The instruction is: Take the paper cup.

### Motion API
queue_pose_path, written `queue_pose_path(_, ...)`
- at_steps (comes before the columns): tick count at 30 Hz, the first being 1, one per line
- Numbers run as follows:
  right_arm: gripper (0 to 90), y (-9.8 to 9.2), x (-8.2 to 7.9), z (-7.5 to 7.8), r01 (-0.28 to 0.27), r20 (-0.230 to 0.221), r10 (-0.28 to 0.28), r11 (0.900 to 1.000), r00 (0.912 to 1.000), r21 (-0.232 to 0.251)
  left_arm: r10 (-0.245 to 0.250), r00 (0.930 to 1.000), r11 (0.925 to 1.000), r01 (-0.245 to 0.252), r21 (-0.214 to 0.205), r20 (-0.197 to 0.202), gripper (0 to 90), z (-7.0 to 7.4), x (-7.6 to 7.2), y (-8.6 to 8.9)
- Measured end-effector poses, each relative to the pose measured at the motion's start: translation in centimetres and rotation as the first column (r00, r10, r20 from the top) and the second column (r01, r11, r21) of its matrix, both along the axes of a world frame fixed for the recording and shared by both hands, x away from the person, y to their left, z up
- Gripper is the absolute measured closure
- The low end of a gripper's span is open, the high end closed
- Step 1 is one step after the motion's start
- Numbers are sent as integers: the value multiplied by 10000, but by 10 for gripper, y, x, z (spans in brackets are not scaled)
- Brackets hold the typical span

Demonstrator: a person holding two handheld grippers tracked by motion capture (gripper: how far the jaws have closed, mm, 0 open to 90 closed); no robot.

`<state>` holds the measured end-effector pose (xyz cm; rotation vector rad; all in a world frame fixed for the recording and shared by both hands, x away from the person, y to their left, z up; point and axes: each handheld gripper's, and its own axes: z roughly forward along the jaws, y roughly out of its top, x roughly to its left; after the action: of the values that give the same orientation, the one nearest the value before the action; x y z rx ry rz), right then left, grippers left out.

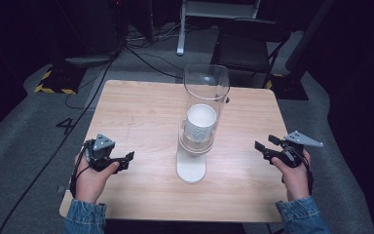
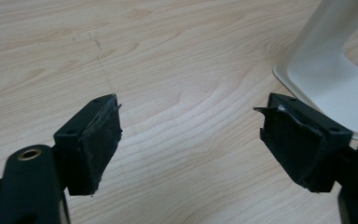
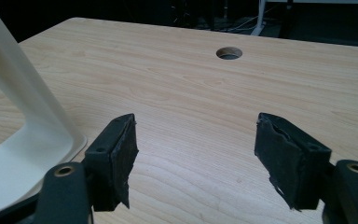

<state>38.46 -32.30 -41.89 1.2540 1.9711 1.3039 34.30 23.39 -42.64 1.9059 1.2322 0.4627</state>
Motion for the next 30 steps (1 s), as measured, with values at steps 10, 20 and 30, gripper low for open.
queue_pose_path(10, 277, 24, -6, 6, -623, 1, 623, 9980, 9981, 61, 105, 9999, 9995, -108, -293, -124, 179, -1, 2, -2)
queue_pose_path(20, 271, 65, -10, 11, -1973, -110, 1971, 9803, 9803, -130, -259, 9982, 9996, 254, -102, -542, 249, 5, -1, -8)
queue_pose_path(30, 255, 95, -19, 15, -3206, -266, 3199, 9468, 9471, -294, -529, 9967, 9986, 533, 46, -608, 251, 5, -2, -10)
